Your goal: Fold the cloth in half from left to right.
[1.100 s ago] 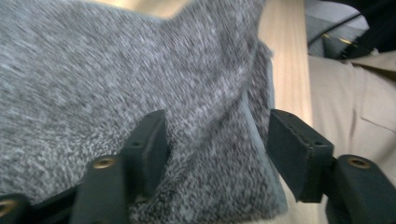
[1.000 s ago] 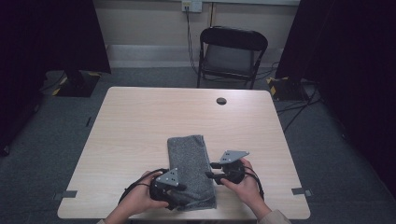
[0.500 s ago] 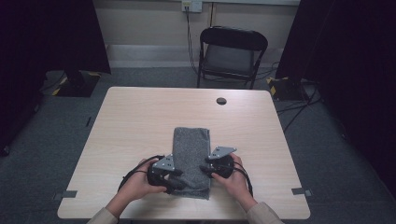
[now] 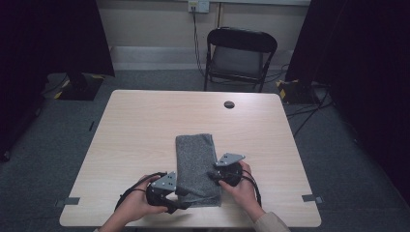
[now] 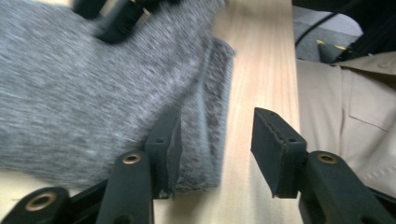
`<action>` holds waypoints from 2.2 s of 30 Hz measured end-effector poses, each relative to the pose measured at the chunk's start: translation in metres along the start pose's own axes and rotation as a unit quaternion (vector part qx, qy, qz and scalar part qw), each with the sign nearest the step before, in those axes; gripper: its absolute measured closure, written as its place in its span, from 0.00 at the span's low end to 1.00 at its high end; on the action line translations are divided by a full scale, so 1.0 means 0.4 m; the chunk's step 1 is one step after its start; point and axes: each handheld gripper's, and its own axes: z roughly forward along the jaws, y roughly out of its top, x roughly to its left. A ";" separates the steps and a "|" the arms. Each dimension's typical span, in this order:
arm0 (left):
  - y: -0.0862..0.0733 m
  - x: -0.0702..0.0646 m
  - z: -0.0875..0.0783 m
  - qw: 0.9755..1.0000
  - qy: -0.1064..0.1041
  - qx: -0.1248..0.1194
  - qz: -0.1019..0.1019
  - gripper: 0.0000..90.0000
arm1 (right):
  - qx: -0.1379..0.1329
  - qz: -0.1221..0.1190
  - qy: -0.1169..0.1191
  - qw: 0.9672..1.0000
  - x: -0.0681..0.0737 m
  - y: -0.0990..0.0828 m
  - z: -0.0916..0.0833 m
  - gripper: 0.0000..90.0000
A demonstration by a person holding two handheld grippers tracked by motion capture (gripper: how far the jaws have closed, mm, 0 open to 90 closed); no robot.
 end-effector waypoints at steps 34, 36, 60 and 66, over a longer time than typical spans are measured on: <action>-0.013 0.110 -0.103 0.987 0.132 -0.059 -0.067 0.33 | 0.002 -0.019 0.038 0.999 0.038 -0.019 -0.027 0.60; -0.009 0.135 -0.099 0.985 0.142 -0.060 -0.073 0.33 | 0.002 -0.019 0.044 0.999 0.044 -0.023 -0.032 0.57; 0.041 0.256 -0.009 0.985 0.142 -0.046 -0.086 0.20 | -0.006 -0.005 0.045 0.999 -0.045 -0.018 -0.007 0.51; 0.048 0.270 -0.018 0.984 0.148 -0.050 -0.089 0.20 | 0.006 -0.006 0.059 0.998 -0.034 -0.017 -0.020 0.45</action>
